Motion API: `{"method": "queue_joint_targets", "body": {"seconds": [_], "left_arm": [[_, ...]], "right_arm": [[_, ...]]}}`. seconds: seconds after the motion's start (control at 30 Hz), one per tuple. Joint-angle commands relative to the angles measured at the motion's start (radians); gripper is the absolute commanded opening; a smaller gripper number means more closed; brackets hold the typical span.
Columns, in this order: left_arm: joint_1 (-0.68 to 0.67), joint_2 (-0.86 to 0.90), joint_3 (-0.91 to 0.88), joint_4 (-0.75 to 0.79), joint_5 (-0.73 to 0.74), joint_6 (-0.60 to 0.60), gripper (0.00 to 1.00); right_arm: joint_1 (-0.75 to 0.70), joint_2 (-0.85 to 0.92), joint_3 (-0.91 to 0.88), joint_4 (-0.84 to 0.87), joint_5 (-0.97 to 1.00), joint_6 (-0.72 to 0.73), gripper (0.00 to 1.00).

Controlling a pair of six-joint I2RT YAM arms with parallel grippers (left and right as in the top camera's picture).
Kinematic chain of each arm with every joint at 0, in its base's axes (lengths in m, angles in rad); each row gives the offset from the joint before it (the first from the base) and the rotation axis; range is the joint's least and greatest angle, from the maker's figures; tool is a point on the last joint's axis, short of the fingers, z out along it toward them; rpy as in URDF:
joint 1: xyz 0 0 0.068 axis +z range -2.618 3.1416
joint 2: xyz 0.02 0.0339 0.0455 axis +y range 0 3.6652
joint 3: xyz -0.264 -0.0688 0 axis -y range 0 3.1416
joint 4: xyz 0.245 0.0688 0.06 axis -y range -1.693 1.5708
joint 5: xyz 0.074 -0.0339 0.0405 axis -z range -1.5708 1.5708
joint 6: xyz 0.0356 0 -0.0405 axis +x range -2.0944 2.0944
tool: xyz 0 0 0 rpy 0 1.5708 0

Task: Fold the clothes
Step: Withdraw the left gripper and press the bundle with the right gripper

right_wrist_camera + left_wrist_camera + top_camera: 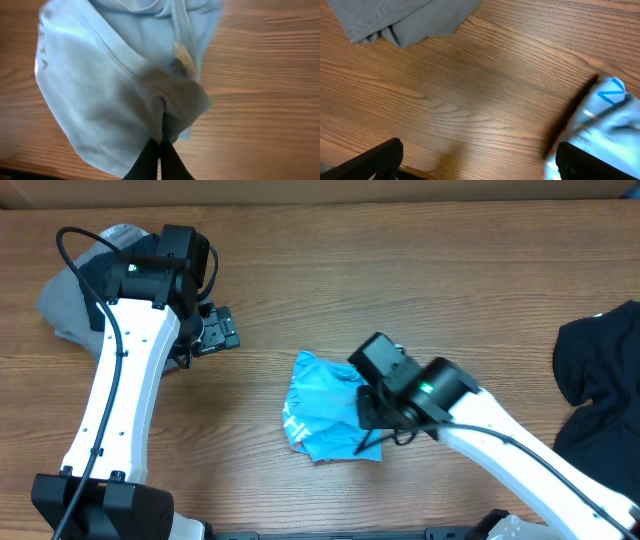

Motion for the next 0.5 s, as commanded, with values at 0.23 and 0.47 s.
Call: {"method": "queue_joint_targets", "body": {"seconds": [0.23,0.47], "left_arm": [[0.003,-0.006,0.019,0.004,0.006,-0.014,1.00],[0.003,-0.006,0.019,0.004,0.006,-0.014,1.00]], "right_arm": [[0.000,-0.033,-0.017,-0.183,0.053,0.019,0.63],[0.000,-0.014,-0.021,0.057,0.012,-0.040,0.64]]}}
